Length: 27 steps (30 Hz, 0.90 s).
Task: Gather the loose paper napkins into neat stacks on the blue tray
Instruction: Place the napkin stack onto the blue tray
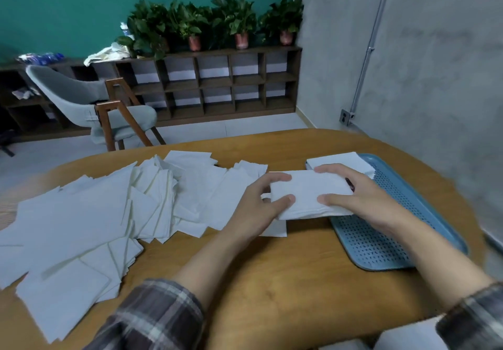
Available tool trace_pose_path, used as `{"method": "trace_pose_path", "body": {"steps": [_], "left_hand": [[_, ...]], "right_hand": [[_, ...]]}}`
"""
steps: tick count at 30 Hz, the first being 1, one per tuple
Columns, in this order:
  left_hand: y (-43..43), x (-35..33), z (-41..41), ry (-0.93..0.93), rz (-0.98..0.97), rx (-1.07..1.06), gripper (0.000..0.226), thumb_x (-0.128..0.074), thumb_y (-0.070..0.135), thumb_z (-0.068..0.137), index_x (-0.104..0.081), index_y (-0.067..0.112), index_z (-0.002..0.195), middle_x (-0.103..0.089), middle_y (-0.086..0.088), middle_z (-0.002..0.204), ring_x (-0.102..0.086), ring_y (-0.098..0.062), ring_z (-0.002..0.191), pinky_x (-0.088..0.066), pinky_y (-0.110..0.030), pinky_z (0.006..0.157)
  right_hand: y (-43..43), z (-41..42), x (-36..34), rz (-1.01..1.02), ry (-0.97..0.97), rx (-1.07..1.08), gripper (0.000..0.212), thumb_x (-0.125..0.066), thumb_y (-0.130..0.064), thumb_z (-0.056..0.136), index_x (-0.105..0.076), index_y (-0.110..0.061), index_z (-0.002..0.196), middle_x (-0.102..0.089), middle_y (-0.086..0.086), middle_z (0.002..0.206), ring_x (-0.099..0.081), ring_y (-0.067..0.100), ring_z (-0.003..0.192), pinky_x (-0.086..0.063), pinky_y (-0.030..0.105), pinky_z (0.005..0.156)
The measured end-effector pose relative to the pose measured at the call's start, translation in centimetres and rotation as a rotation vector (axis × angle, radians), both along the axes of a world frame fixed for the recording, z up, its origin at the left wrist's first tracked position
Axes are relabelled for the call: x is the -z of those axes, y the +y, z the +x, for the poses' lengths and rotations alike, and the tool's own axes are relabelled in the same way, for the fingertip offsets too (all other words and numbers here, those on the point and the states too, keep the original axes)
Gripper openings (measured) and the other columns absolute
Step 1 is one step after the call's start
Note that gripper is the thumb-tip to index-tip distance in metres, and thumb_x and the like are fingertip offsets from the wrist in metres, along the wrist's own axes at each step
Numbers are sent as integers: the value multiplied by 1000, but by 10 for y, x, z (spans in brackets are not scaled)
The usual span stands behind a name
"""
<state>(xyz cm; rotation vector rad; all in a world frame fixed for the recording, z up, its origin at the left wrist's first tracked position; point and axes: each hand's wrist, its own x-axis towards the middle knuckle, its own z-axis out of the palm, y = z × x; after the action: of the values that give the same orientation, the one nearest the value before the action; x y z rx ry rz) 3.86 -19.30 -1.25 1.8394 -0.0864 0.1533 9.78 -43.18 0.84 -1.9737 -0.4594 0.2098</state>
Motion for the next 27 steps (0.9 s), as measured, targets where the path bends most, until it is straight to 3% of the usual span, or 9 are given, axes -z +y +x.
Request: {"method": "trace_pose_path", "body": {"steps": [2, 6, 11, 13, 15, 18, 22, 27], "left_hand": [[-23, 1, 11, 41, 6, 11, 32, -75, 27, 96, -67, 39, 124, -61, 21, 131, -57, -1, 119, -56, -32, 99], [-65, 6, 33, 87, 8, 1, 36, -78, 27, 91, -65, 40, 122, -63, 13, 125, -61, -7, 112, -60, -41, 95], [-92, 15, 55, 88, 132, -65, 36, -81, 24, 87, -66, 33, 119, -69, 8, 113, -69, -12, 98, -58, -33, 91], [-97, 18, 59, 73, 167, -79, 35, -82, 24, 86, -67, 32, 118, -70, 7, 112, -71, -12, 91, -59, -31, 88], [-101, 22, 58, 37, 232, -71, 35, -82, 24, 87, -69, 28, 119, -69, 8, 108, -67, -6, 86, -55, -18, 80], [-105, 27, 60, 3, 316, -83, 35, -81, 26, 87, -72, 23, 121, -70, 4, 107, -64, -12, 97, -52, -21, 85], [-104, 30, 63, 8, 303, -142, 43, -80, 22, 88, -72, 15, 129, -73, 2, 114, -66, -12, 105, -55, -28, 96], [-102, 34, 64, -50, 340, -145, 45, -79, 18, 90, -70, 12, 134, -68, -2, 131, -65, -16, 112, -52, -26, 101]], "right_hand": [[-23, 7, 2, -13, 5, 60, 51, -86, -21, 84, -68, -49, 123, -62, -25, 130, -57, -2, 118, -43, 22, 91], [-59, 22, 9, 31, 2, 206, 49, -87, -12, 83, -70, -37, 122, -63, -21, 129, -54, -2, 123, -41, 17, 91], [-83, 37, 27, -21, 28, 292, 47, -86, -13, 84, -72, -29, 126, -65, -17, 124, -60, 5, 116, -39, 7, 82], [-88, 41, 31, -49, 32, 303, 48, -86, -15, 85, -71, -29, 129, -63, -14, 127, -55, 7, 120, -38, 9, 84], [-91, 45, 36, -67, 29, 312, 50, -86, -16, 85, -70, -30, 131, -62, -12, 133, -51, 7, 127, -39, 19, 94], [-93, 51, 41, -117, 10, 348, 52, -86, -19, 84, -71, -32, 132, -62, -9, 143, -51, 10, 136, -37, 28, 106], [-92, 49, 43, -172, 2, 324, 53, -83, -23, 89, -66, -32, 139, -59, -10, 148, -47, 4, 135, -34, 26, 108], [-90, 45, 44, -297, -51, 285, 56, -76, -29, 95, -58, -29, 149, -49, -7, 158, -44, 15, 147, -33, 30, 115]]}}
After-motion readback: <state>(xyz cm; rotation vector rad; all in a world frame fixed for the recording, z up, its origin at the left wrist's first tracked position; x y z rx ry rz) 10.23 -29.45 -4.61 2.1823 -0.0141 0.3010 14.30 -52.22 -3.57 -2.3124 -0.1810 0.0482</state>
